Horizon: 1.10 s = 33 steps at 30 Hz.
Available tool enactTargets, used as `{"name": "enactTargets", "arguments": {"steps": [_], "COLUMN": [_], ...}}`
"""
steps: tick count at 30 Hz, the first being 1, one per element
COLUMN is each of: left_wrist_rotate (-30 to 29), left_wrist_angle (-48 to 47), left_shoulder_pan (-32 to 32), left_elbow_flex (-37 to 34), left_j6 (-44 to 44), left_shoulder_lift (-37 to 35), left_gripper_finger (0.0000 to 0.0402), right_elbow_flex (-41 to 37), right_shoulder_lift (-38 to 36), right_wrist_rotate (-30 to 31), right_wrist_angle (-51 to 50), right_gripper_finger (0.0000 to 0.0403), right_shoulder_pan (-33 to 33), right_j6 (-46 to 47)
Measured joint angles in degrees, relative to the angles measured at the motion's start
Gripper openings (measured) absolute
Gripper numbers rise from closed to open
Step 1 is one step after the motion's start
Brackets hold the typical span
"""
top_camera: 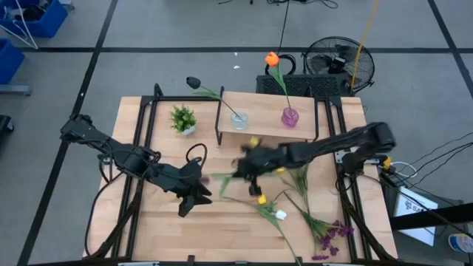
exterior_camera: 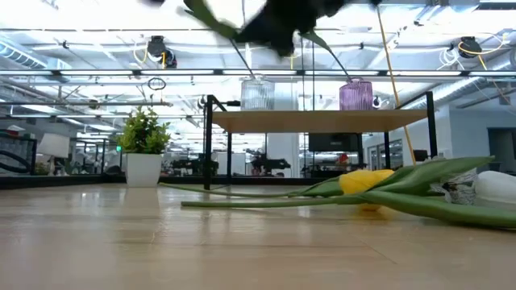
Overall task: Pick and place flowers into a vace then onto a shelf
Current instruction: Put the red tulip into the purple vase
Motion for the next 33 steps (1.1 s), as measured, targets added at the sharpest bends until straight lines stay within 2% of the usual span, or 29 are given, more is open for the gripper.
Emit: {"name": "enactTargets", "arguments": {"steps": [5, 7, 9, 12, 15, 20, 23, 27, 33], "left_wrist_rotate": [-0.51, -0.76, -1.62, -2.78, -3.60, -3.60, -3.60, -3.62, -3.64], "left_wrist_angle": [6.16, 7.94, 8.54, 8.94, 9.09, 9.07, 9.08, 9.09, 9.11], "left_shoulder_pan": [-0.08, -0.03, 0.04, 0.51, 1.15, 2.02, 2.55, 2.98, 3.03], "left_elbow_flex": [0.02, 0.02, 0.02, 0.02, 0.02, 0.02, 0.02, 0.02, 0.02], "left_j6": [6.15, 7.43, 8.69, 10.37, 11.19, 11.43, 11.49, 11.59, 12.30], "left_shoulder_lift": [-0.08, -0.08, -0.08, -0.08, -0.08, -0.08, -0.08, -0.08, -0.06], "left_gripper_finger": [0.0154, 0.0154, 0.0154, 0.0154, 0.0154, 0.0154, 0.0154, 0.0154, 0.0154], "right_elbow_flex": [0.00, 0.00, 0.07, -0.58, -3.79, -14.16, -21.43, -30.08, -37.42], "right_shoulder_lift": [-14.11, -19.29, -23.55, -27.99, -30.83, -33.24, -33.11, -32.25, -31.95], "right_wrist_rotate": [17.99, 25.12, 29.43, 29.37, 26.06, 25.15, 24.91, 24.78, 24.73], "right_wrist_angle": [0.94, 4.17, 9.86, 19.83, 29.85, 41.25, 54.36, 68.89, 74.85], "right_gripper_finger": [0.0013, 0.0013, 0.0014, 0.0013, 0.0008, 0.0005, 0.0005, 0.0005, 0.0005], "right_shoulder_pan": [-2.22, -3.02, -3.81, -5.20, -7.06, -10.91, -13.23, -16.98, -22.79], "right_j6": [-0.57, -3.10, -7.53, -17.25, -22.53, -25.88, -30.97, -28.82, -23.17]}}
